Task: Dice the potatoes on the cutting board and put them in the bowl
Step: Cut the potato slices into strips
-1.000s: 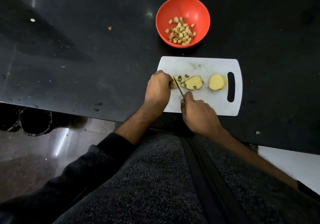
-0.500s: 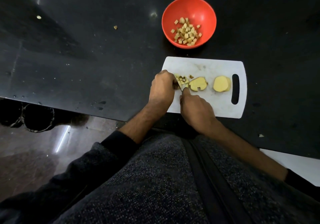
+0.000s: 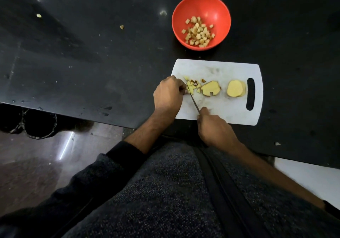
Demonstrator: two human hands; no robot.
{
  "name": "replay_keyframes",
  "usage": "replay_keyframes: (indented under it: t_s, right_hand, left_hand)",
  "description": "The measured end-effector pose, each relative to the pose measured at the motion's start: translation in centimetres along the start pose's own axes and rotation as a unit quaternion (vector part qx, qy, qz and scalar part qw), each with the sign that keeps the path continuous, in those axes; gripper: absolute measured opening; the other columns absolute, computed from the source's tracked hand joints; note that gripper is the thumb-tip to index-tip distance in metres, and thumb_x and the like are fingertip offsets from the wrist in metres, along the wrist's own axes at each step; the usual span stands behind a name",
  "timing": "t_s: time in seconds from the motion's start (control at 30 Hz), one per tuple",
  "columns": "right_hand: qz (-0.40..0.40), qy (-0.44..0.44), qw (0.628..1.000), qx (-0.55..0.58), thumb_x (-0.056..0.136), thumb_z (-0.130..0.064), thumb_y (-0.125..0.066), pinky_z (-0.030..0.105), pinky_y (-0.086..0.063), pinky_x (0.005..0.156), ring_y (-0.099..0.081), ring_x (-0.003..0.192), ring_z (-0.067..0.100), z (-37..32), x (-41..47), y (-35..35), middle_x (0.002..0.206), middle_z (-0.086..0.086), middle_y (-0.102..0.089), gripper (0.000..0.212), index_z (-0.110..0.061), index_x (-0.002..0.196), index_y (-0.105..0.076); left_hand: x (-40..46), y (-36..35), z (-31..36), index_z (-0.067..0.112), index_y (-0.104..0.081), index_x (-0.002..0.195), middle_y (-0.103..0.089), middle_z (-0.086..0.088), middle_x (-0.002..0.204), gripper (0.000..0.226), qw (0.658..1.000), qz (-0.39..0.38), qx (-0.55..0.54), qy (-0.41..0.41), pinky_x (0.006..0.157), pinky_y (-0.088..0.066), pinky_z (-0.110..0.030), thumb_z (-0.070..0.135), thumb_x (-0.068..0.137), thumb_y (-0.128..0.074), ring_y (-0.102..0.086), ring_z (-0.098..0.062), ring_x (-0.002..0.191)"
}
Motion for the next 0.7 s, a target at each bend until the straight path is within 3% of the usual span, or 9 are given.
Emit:
replay_keyframes:
  t_s: [0.1, 0.23, 0.37, 0.5, 0.7]
  right_hand:
    - [0.011, -0.003, 1.000, -0.015, 0.104, -0.031, -0.034, 0.037, -0.037, 0.060, -0.064, 0.079, 0.039, 0.4, -0.5, -0.4, 0.086, 0.015, -0.064, 0.017, -0.014, 0.105, -0.035]
    - [0.041, 0.005, 0.999, -0.026, 0.105, -0.034, -0.030, 0.036, -0.035, 0.059, -0.063, 0.076, 0.039, 0.7, -1.3, 0.1, 0.075, 0.010, -0.056, 0.019, -0.016, 0.105, -0.034]
    - [0.100, 0.032, 0.994, -0.041, 0.105, -0.033, -0.030, 0.036, -0.032, 0.054, -0.060, 0.070, 0.039, -0.5, -0.8, 1.3, 0.078, 0.013, -0.061, 0.022, -0.013, 0.110, -0.038]
    - [0.091, 0.043, 0.994, -0.048, 0.105, -0.029, -0.034, 0.034, -0.027, 0.050, -0.057, 0.066, 0.034, -2.0, 0.8, 1.4, 0.082, 0.013, -0.063, 0.019, -0.012, 0.109, -0.039]
    - [0.074, 0.035, 0.996, -0.041, 0.104, -0.025, -0.040, 0.033, -0.030, 0.054, -0.062, 0.075, 0.034, -2.5, 1.5, 1.0, 0.088, 0.013, -0.064, 0.015, -0.011, 0.109, -0.041]
  left_hand:
    - [0.0, 0.0, -0.4, 0.020, -0.079, 0.096, -0.073, 0.003, 0.094, 0.011, 0.999, -0.003, -0.030, 0.012, 0.068, -0.056, -0.035, 0.025, 0.086, -0.079, -0.067, -0.017, 0.081]
    - [-0.1, 0.0, -0.5, 0.019, -0.079, 0.092, -0.073, 0.003, 0.088, 0.010, 0.999, -0.009, -0.043, 0.011, 0.069, -0.057, -0.034, 0.024, 0.085, -0.080, -0.068, -0.016, 0.078]
    - [-0.1, -0.2, -0.5, 0.014, -0.077, 0.087, -0.073, 0.001, 0.082, 0.004, 0.999, -0.017, -0.036, 0.008, 0.068, -0.060, -0.037, 0.012, 0.088, -0.074, -0.068, -0.016, 0.074]
    - [-0.1, -0.1, -0.1, 0.011, -0.073, 0.083, -0.069, -0.004, 0.080, 0.020, 1.000, -0.022, 0.014, -0.002, 0.064, -0.060, -0.040, -0.001, 0.087, -0.059, -0.065, -0.022, 0.069]
    - [-0.1, -0.1, -0.2, 0.008, -0.073, 0.083, -0.070, -0.006, 0.082, 0.021, 1.000, -0.022, 0.017, -0.008, 0.064, -0.059, -0.041, -0.006, 0.085, -0.056, -0.064, -0.023, 0.069]
Point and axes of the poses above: each hand's wrist, its own x-axis towards the middle knuckle, its own y-axis out of the back of the hand, z = x × y, the point moved 2 cm from there along x, towards the middle knuckle
